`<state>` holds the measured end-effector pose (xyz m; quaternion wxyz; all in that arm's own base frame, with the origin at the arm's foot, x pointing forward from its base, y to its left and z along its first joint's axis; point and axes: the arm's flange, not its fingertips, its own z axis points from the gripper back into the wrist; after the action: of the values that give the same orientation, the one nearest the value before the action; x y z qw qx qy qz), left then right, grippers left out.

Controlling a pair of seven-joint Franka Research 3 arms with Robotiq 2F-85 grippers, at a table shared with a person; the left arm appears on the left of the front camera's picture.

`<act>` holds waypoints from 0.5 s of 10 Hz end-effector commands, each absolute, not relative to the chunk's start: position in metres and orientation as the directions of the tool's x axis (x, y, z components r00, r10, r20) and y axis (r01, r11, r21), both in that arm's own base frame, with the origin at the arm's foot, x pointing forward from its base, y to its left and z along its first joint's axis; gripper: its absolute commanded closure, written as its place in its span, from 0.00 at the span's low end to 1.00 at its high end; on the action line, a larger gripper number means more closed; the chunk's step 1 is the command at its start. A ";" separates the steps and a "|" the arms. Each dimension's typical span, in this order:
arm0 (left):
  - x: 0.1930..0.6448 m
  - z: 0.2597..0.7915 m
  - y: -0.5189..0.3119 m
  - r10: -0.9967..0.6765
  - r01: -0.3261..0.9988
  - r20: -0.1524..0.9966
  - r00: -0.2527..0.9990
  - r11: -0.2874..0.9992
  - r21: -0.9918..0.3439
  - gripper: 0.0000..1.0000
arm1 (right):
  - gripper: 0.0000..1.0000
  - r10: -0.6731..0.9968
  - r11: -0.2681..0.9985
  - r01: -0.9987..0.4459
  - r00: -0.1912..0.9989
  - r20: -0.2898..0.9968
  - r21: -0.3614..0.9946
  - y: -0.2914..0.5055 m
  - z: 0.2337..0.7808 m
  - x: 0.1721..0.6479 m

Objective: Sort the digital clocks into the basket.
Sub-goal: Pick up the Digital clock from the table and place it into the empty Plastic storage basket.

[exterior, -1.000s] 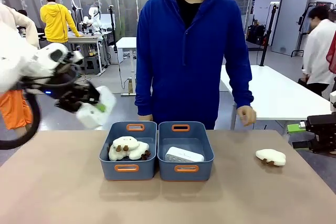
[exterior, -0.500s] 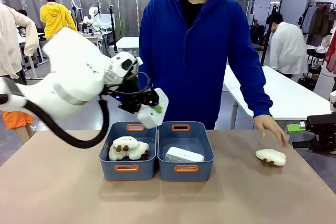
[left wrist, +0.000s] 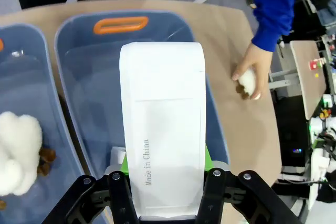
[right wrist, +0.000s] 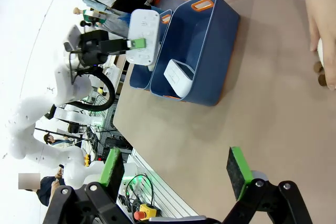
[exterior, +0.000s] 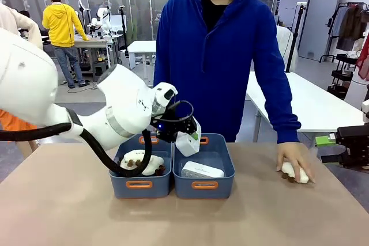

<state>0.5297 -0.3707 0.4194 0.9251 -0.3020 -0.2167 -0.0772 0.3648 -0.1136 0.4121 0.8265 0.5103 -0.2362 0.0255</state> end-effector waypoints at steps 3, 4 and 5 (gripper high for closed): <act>0.530 0.407 -0.370 0.006 0.223 0.384 0.923 0.806 -0.549 0.66 | 0.00 -0.188 0.481 -0.284 0.891 0.414 0.830 -0.115 0.412 0.365; 0.530 0.405 -0.369 0.006 0.228 0.388 0.921 0.801 -0.553 0.66 | 0.00 -0.188 0.481 -0.284 0.891 0.414 0.830 -0.115 0.412 0.365; 0.531 0.403 -0.366 0.024 0.209 0.380 0.925 0.801 -0.561 0.39 | 0.00 -0.188 0.481 -0.284 0.891 0.414 0.830 -0.115 0.412 0.365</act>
<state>0.5322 -0.3710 0.4003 0.9312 -0.3042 -0.1926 -0.0578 0.3648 -0.1138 0.4121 0.8265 0.5103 -0.2363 0.0253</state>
